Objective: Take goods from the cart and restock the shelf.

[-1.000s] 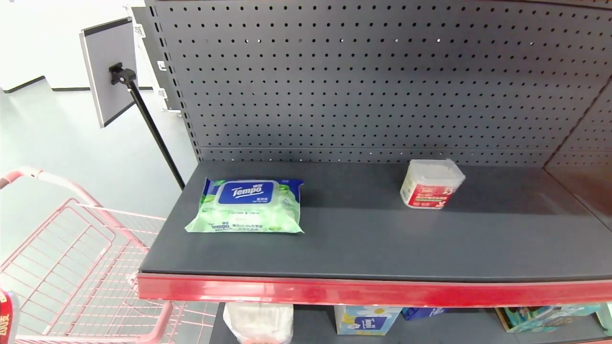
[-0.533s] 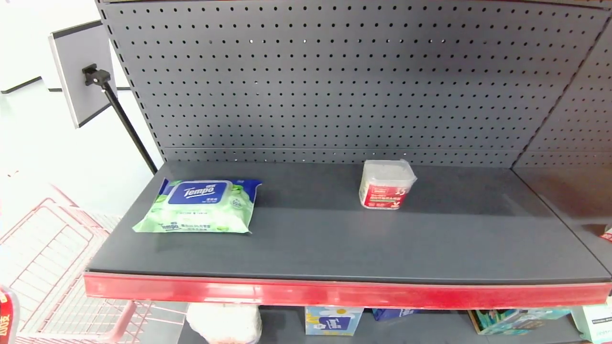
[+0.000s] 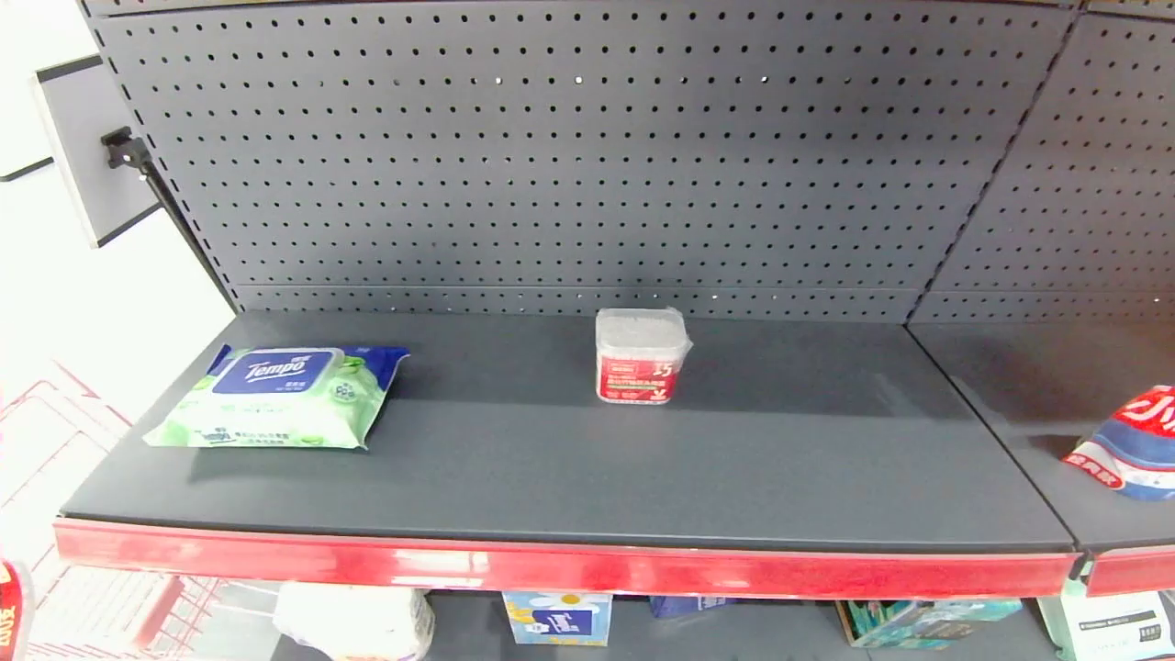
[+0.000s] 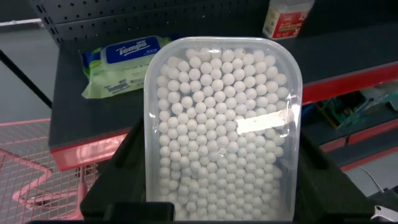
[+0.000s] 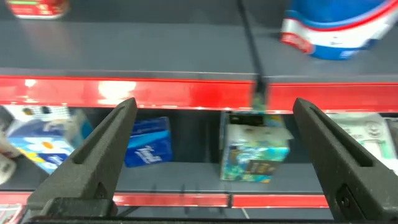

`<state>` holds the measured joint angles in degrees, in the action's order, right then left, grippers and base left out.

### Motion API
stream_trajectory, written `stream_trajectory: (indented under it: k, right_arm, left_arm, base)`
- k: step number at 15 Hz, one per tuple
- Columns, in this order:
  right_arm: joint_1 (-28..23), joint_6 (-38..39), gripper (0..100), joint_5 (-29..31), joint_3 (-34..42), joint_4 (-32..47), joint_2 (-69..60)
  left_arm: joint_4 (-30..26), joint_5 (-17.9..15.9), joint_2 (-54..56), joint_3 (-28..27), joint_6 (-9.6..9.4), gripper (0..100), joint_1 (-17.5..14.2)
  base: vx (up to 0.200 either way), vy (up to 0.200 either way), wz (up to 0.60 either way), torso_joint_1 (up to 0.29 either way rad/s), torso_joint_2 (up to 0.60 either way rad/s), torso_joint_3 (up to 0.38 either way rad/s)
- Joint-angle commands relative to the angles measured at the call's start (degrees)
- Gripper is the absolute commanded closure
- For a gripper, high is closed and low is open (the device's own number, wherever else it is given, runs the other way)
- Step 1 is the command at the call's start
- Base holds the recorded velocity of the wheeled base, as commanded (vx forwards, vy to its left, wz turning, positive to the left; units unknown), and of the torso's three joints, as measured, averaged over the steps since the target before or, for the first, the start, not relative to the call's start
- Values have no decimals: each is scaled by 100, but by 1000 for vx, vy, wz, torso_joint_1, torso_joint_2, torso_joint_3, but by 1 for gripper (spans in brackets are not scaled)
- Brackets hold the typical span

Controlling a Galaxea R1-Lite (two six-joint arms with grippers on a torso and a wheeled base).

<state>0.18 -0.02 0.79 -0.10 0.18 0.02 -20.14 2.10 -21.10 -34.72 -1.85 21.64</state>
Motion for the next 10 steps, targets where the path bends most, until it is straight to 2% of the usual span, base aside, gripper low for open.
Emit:
stream_trajectory:
  k: [1, 5, 7, 9, 10]
  right_arm:
    - [-1, 2, 0, 0, 1, -1, -2]
    - [-1, -42, 0, -27, -8, -1, -2]
    - [17, -59, 0, -158, -175, -18, 68]
    - [78, 275, 0, -290, -2416, -89, 2546]
    - [245, 284, 0, -431, -3400, -124, 3460]
  left_arm:
    - [1, 1, -17, 0, -8, 100, 7]
    - [10, -16, -17, 0, -8, 100, 7]
    - [133, -69, -113, 9, -96, 100, 7]
    - [256, -157, -324, 9, -87, 100, 7]
    - [326, -350, -447, 0, -87, 100, 7]
  base:
    - [0, 0, 0, 0, 0, 0]
    - [0, 0, 0, 0, 0, 0]
    - [0, 0, 0, 0, 0, 0]
    - [0, 0, 0, 0, 0, 0]
    - [0, 0, 0, 0, 0, 0]
